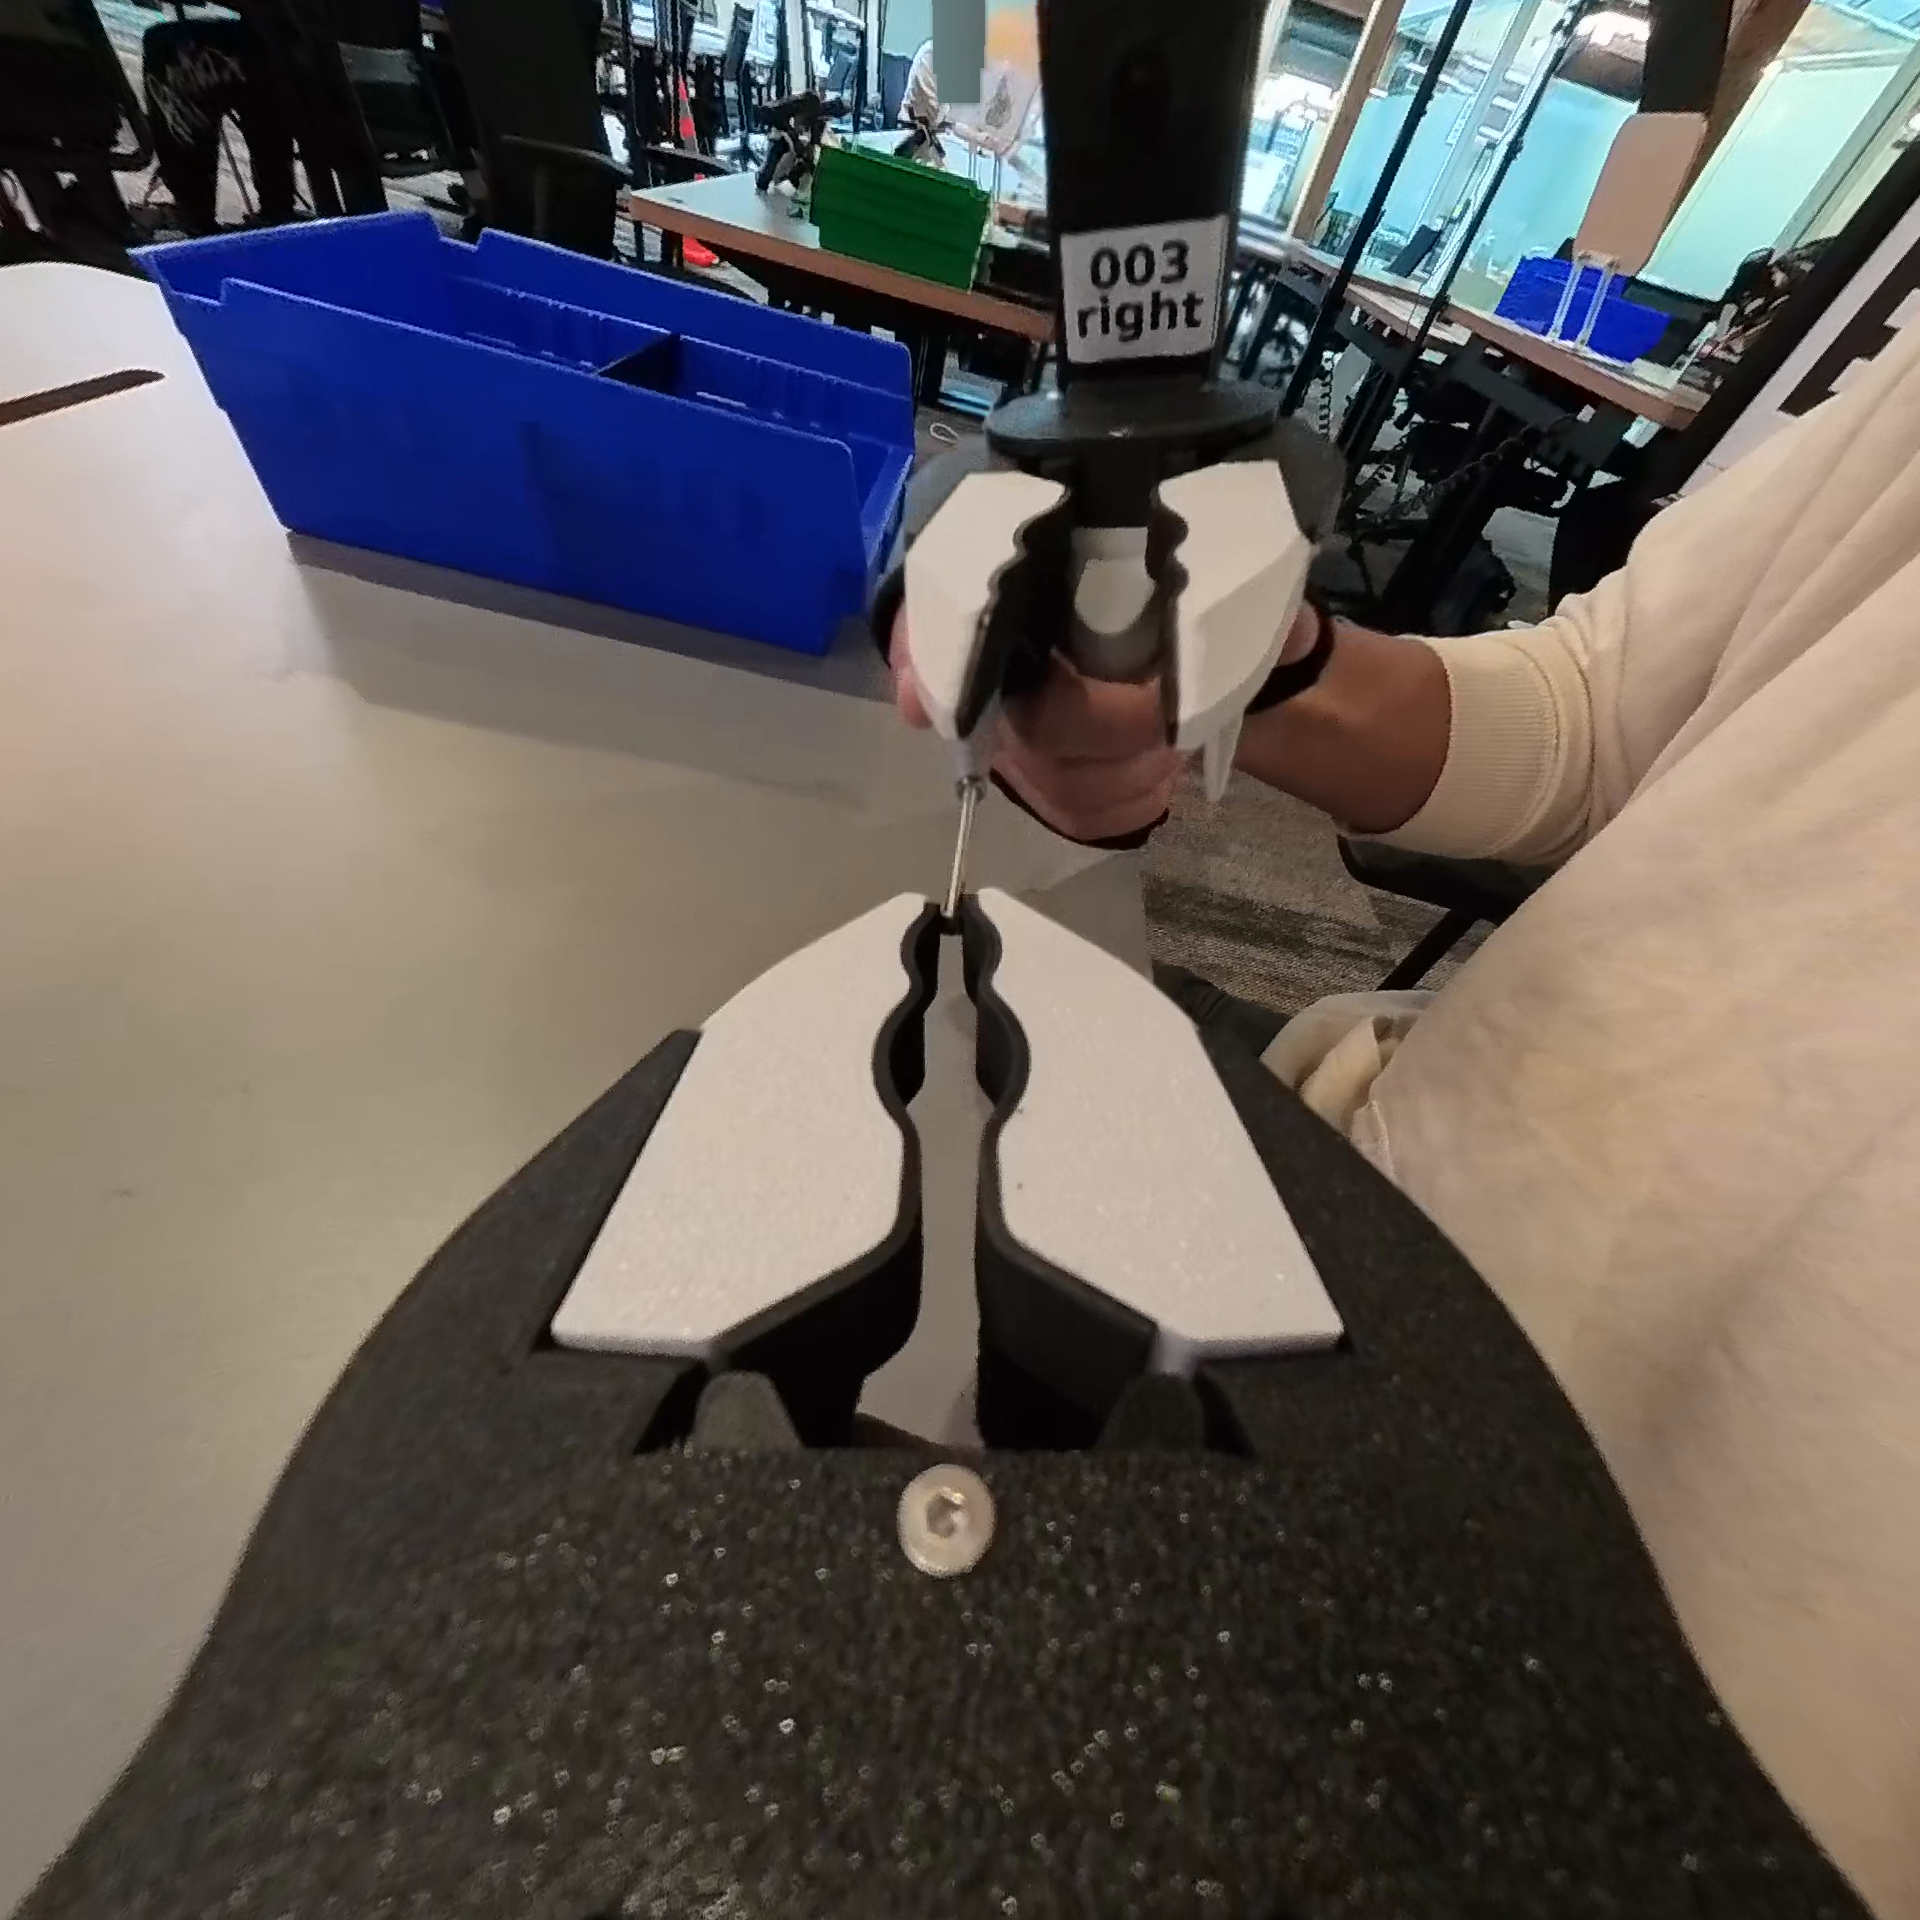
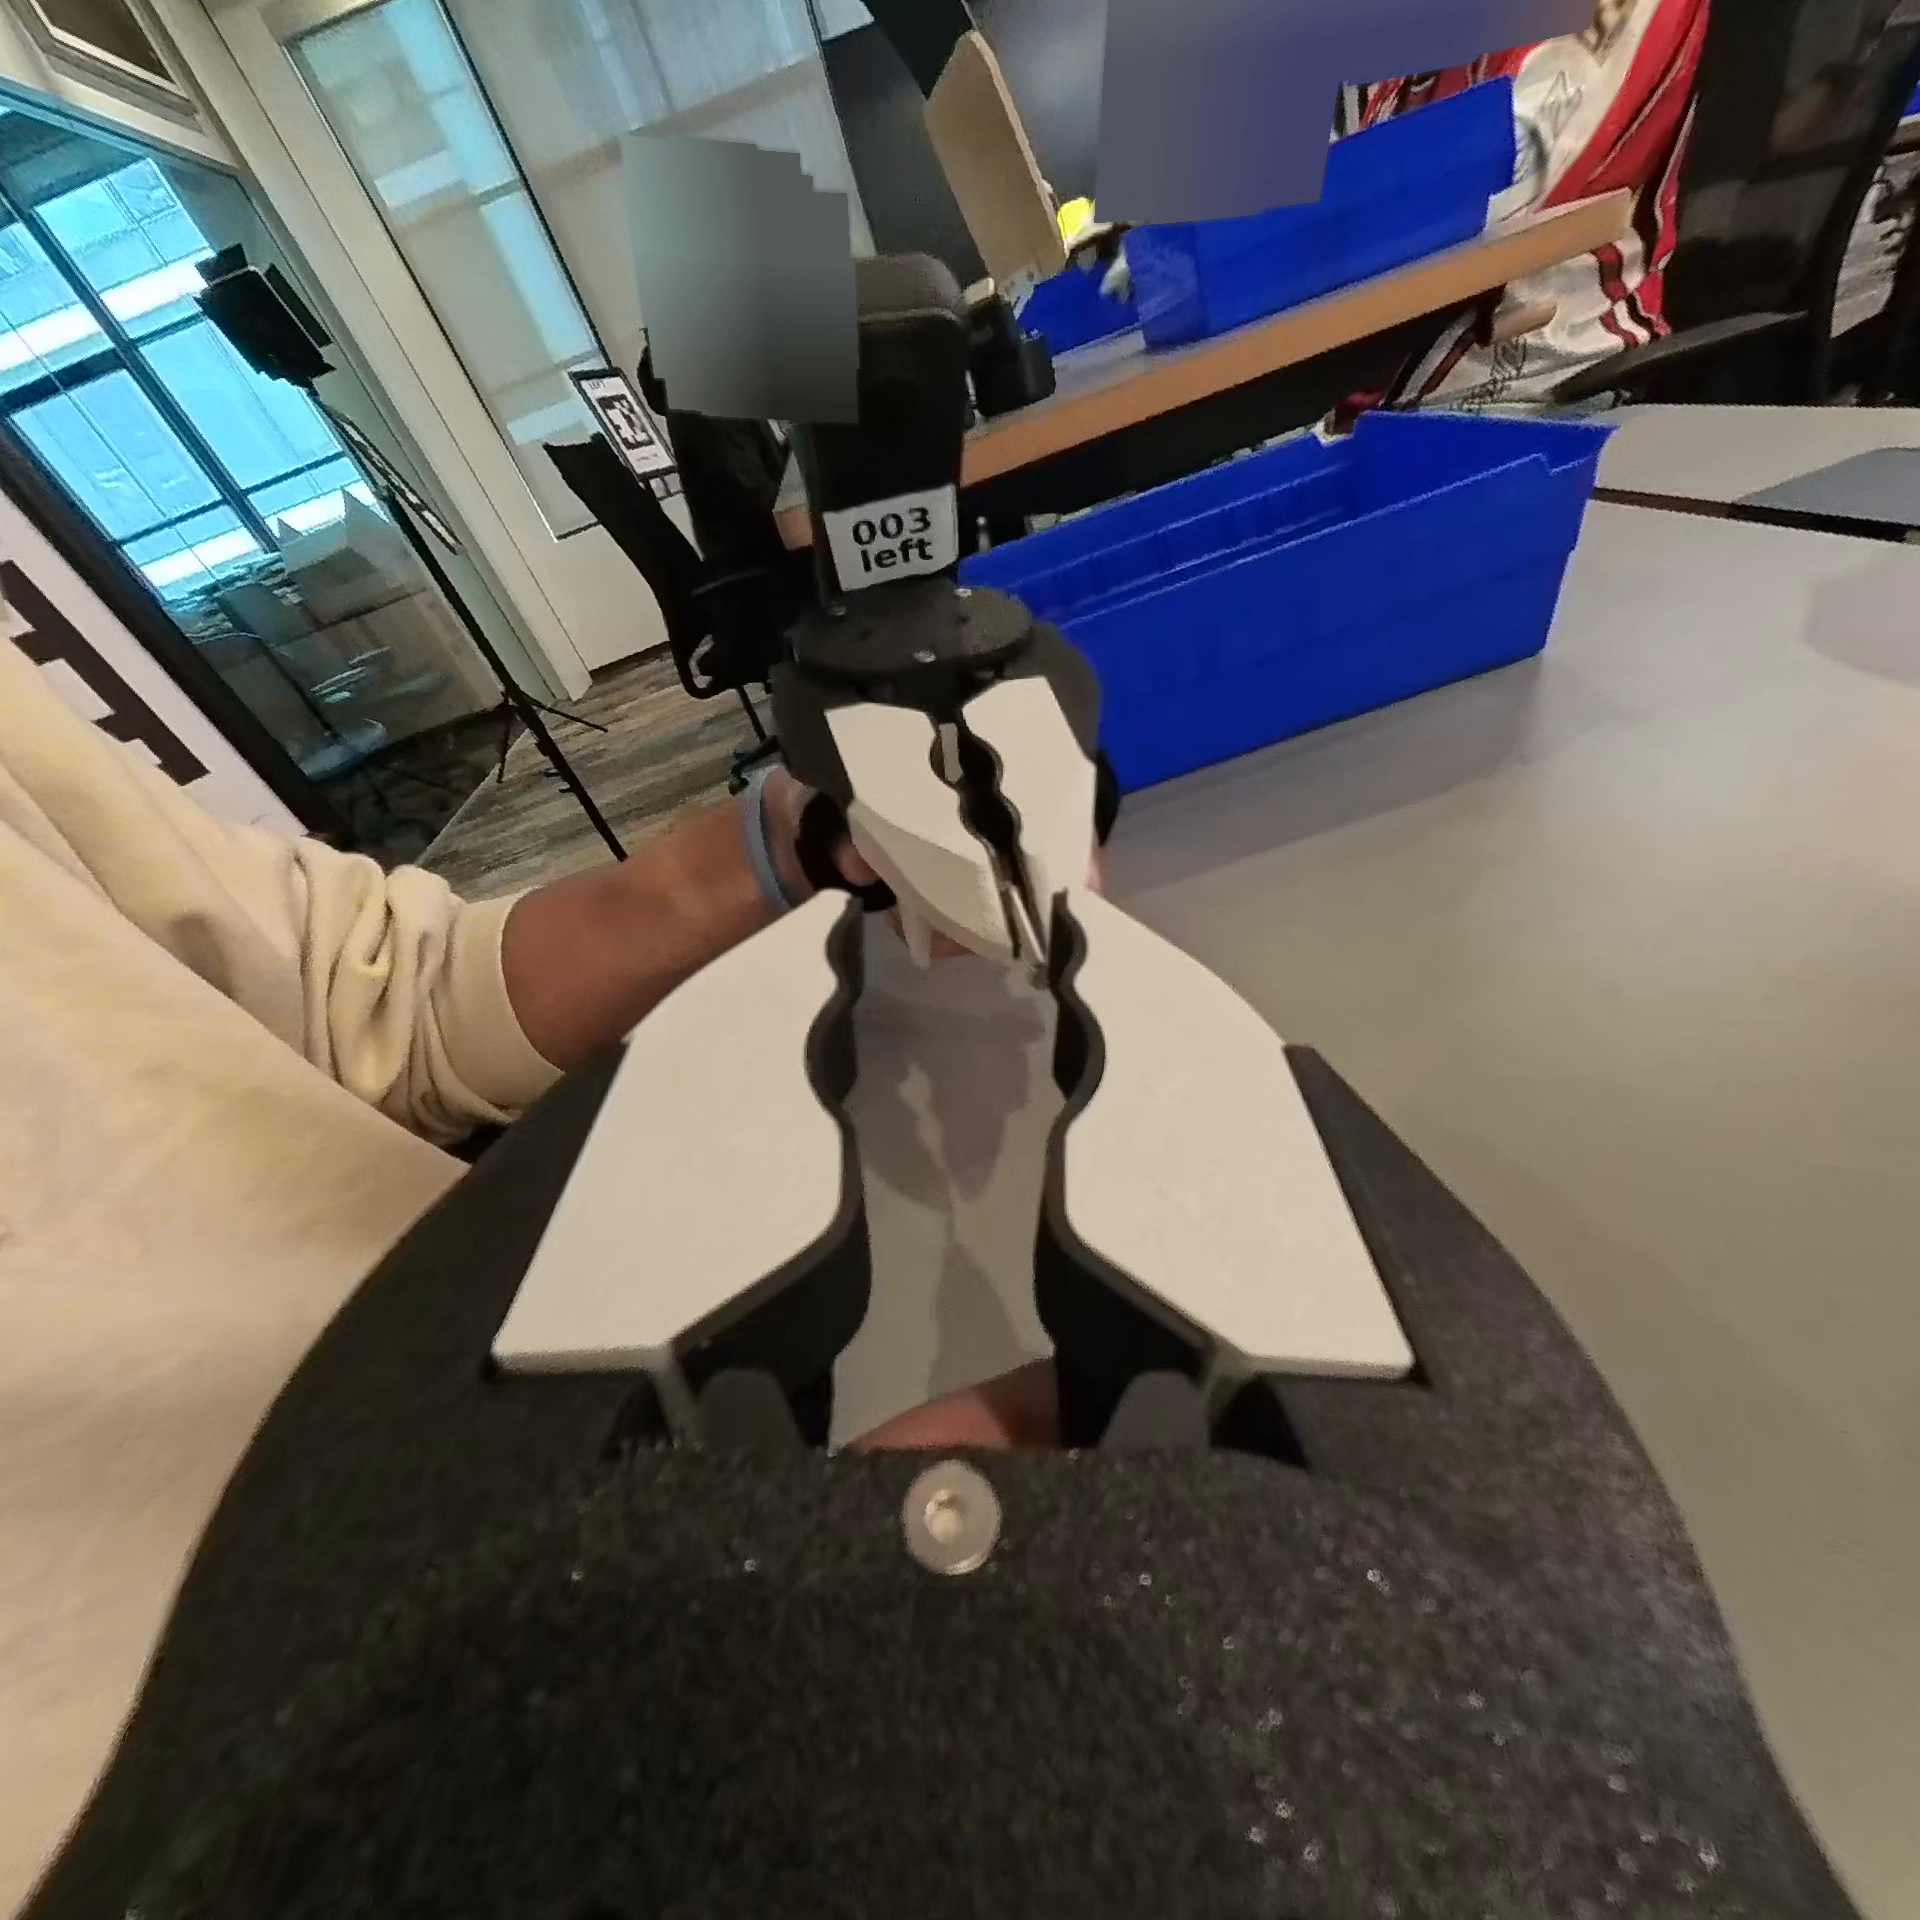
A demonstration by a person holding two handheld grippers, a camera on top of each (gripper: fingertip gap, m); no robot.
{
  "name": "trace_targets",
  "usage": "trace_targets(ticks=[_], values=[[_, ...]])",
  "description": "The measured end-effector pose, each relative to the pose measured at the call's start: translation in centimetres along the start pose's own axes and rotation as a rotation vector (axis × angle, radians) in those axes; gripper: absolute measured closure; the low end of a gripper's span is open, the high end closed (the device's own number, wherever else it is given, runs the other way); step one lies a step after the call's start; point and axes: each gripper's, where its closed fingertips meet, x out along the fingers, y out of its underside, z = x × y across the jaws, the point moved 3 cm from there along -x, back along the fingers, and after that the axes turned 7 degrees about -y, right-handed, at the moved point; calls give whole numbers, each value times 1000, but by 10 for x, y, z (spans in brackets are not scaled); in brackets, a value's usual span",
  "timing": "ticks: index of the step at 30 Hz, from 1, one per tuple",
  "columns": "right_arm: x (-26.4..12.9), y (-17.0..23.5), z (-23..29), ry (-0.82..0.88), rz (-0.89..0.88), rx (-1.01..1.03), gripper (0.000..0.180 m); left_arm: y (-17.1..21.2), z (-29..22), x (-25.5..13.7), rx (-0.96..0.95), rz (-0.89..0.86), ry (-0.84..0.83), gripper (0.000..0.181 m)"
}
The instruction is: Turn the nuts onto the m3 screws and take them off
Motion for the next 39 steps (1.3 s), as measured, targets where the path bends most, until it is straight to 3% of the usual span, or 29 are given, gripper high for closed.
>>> trace_targets(ticks=[5, 10, 14, 28, 34, 39], values=[[1, 18, -6, 11, 32, 43, 146, -4, -1, -2, 3, -16, 3, 177], [2, 4, -1, -4, -5, 18, 146, 1, 0, 0, -3, -1, 4, 177], [-4, 7, -14, 85, 28, 3, 147, 0, 0, -1, -2, -5, 0, 177], [-1, 13, -11, 49, 27, 34, 174, -3, -3, -1, 5, -13, 11, 177], [-2, 11, -4, 25, 71, -116, 175, -3, -8, -1, -40, -32, 97, 177], [-2, 13, 0, 86, 239, -460, 174, 2, -7, 0, -164, -33, 272, 177]])
